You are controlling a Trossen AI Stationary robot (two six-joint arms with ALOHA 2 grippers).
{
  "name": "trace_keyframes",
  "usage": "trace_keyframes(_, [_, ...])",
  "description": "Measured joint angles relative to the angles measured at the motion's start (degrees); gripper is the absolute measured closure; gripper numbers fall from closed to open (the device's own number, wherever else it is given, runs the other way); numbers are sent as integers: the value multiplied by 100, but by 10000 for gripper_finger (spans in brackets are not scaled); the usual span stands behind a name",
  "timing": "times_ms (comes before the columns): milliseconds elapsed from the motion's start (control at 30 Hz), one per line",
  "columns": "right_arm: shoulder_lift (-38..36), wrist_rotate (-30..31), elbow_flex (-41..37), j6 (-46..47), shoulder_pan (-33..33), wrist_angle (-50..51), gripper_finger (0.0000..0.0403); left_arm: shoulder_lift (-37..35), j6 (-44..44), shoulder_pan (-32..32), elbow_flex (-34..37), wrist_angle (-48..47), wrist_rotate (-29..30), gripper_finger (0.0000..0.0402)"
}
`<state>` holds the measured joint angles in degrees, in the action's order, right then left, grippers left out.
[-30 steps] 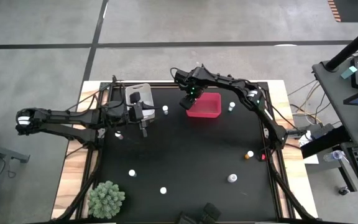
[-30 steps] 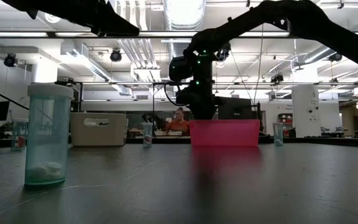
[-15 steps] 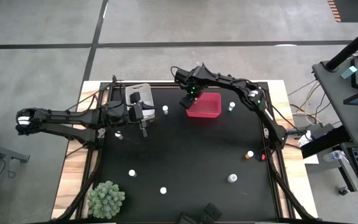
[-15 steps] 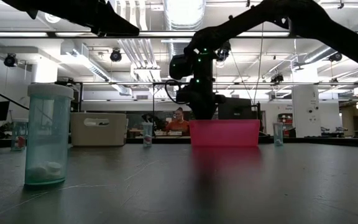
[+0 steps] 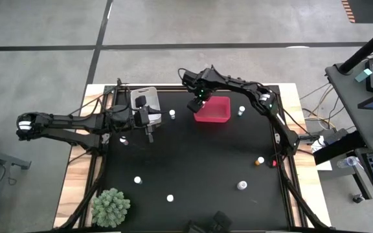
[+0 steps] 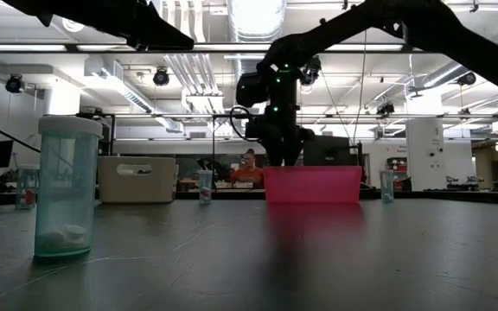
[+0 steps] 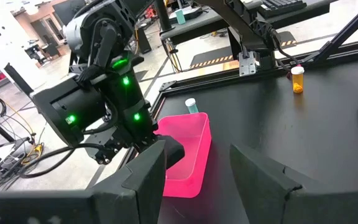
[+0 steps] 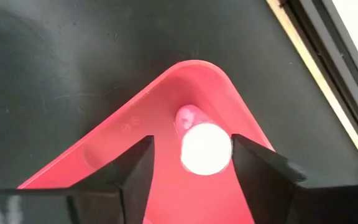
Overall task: Pick and place medicine bottles into bin by pill shape (circle, oval)
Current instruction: Put the pink tablet bottle into the red bin, then put the blue capsule bottle into the gray bin
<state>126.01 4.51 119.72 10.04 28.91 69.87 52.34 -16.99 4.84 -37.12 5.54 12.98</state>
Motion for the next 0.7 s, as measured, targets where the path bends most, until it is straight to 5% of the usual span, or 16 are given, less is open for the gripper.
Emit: trace_keyframes(700, [-714,14,577,-94,-601,938,175,0,56,0,0,-7,-1,240])
